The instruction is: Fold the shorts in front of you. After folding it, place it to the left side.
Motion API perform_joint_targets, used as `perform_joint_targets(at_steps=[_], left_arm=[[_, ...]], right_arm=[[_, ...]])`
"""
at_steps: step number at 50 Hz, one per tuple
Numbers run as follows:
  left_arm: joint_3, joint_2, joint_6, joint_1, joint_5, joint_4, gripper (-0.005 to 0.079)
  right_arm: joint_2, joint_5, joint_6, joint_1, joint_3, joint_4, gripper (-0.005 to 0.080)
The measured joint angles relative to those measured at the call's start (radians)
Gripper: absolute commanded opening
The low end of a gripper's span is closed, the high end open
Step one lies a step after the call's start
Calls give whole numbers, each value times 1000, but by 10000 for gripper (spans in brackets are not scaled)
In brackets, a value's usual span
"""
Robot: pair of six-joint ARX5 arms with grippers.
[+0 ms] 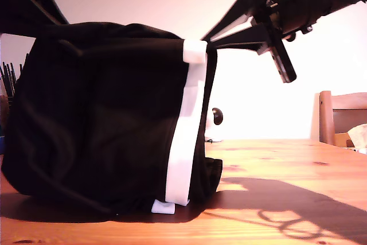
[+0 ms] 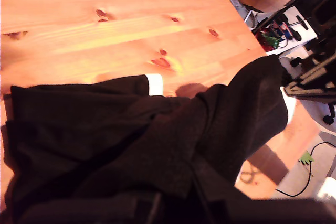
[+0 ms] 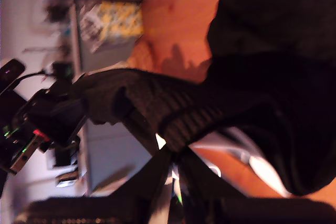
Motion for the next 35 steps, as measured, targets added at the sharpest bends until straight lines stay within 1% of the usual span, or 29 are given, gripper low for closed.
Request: perform_joint_targets(at_steps=[6,7,14,21,26,30,32,35], left_arm=[[0,92,0,0,0,46,-21],[0,105,0,0,0,55,-21],[0,162,0,0,0,107,-21],[0,218,0,0,-2,153,-21],[0,292,0,7,-14,172,-21],[0,352,0,9,-26,196,-21],[0,377,0,9,-28,216,-21],[0,405,0,9,-31,246,-21]], right_arm=[[0,32,0,1,0,5,-11],[1,50,0,1,0,6,-11],[34,98,-3,1,0,17,-11],[118,160,-32,2,0,28,-11],[190,191,-50,2,0,37,-11],[238,211,-53,4,0,73,-11],[254,237,-56,10,0,93,-11],[270,244,-57,15,0,105,-11]])
